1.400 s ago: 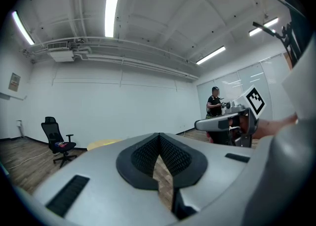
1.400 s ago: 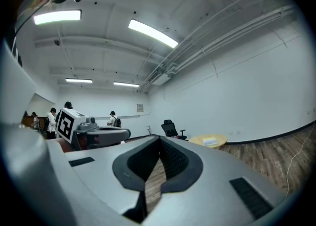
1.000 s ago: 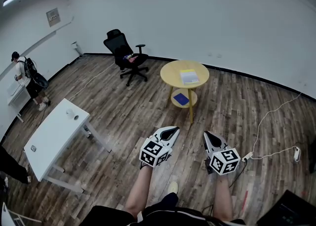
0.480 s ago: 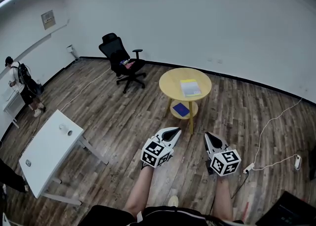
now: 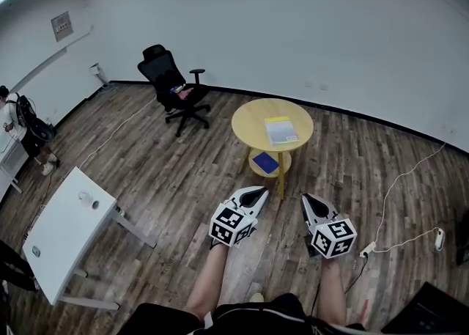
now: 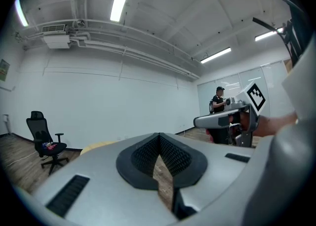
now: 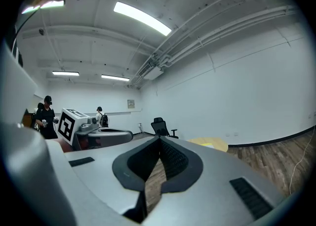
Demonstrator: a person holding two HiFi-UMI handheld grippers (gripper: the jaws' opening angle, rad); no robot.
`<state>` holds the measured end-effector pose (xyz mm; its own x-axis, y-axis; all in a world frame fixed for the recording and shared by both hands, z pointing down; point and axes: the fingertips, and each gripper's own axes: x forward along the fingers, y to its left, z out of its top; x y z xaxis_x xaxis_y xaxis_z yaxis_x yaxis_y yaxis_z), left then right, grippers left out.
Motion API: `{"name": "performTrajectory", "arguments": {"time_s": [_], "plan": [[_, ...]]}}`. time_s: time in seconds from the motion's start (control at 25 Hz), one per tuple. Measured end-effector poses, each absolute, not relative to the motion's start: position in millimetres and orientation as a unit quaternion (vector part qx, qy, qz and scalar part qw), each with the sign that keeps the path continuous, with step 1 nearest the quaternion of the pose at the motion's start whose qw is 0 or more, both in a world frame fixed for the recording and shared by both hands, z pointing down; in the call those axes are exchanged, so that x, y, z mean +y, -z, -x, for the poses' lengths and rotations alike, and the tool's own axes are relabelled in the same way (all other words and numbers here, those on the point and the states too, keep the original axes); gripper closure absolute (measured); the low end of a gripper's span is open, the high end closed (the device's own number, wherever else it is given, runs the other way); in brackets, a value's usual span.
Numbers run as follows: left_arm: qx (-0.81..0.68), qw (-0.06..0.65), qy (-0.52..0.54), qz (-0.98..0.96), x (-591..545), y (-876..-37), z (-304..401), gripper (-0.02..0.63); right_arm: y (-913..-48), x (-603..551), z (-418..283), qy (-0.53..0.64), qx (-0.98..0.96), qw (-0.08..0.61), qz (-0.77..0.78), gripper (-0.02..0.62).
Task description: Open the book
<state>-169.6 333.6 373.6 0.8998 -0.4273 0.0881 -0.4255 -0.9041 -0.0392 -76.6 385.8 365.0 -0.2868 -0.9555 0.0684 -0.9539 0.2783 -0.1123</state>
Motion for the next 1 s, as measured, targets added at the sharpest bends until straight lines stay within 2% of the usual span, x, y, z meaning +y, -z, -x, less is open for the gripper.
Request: {"name": "performTrajectory", "arguments": {"time_s": [0.48, 1.0], "plan": [[0.233, 0.003, 0.053, 0.971, 256.0, -384.5, 143.7, 0.606, -372.7, 303.8, 44.2, 0.068, 0.804, 0.011, 0.591, 0.591], [0.257, -0.006, 0.054, 0.965, 109.2, -389.4, 64.4, 0.606, -381.5, 151.8, -38.7, 0.077, 0.816, 0.003, 0.572, 0.591]]}}
